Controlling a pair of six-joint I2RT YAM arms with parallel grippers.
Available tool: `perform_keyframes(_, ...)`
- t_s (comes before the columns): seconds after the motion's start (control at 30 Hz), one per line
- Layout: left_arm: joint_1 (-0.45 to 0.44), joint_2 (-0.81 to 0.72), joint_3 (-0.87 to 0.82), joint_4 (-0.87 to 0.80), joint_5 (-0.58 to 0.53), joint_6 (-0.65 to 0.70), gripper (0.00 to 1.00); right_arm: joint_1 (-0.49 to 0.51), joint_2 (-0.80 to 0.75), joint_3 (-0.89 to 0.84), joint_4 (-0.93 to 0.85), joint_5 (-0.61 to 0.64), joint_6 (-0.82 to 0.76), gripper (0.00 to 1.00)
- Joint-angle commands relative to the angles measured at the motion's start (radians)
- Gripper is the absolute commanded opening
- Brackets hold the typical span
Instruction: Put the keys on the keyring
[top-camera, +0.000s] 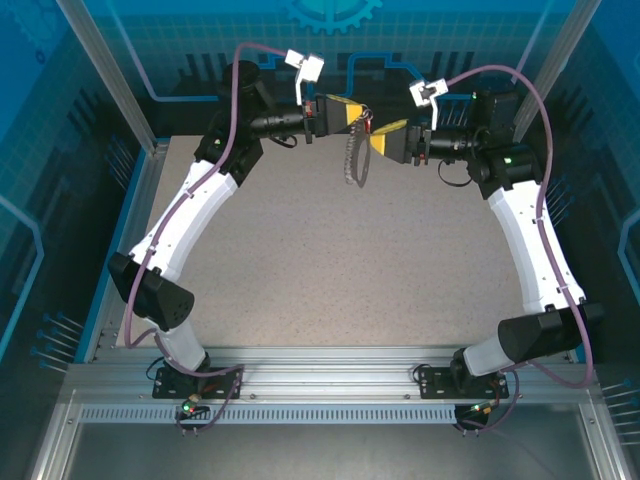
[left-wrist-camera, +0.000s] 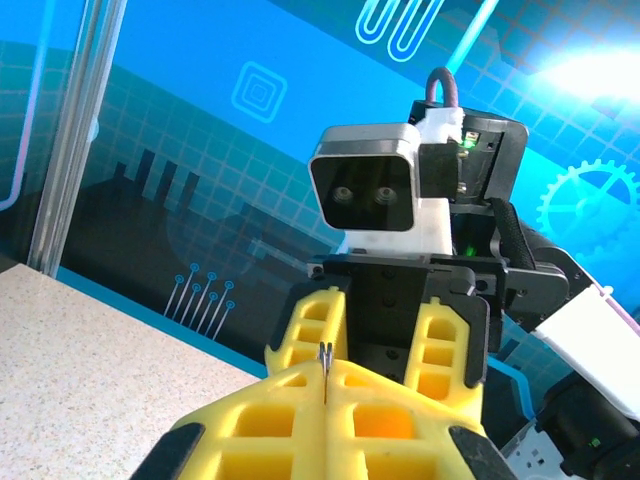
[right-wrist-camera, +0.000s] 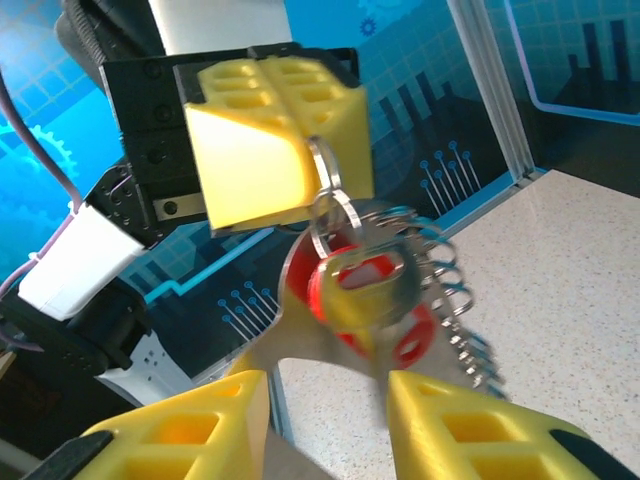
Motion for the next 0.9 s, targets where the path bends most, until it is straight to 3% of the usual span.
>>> perform_keyframes(0.0,0.003,-0.014,0.04,0.034,0.03,-0.024,0.0,-0.036,-0.035,-0.009,0.064,0.045,0.036,0.43)
perform_keyframes(0.27,0.002,-0.01,0.052,0.032,0.04,-0.029,0.0,-0.008,-0.013,0.026,0.073,0.034,0.045,0.56)
perform_keyframes(0.87,0.001,-0.004,0.075,0.019,0.056,-0.032,0.0,0.071,0.051,0.069,0.087,0.073,0.05,0.53)
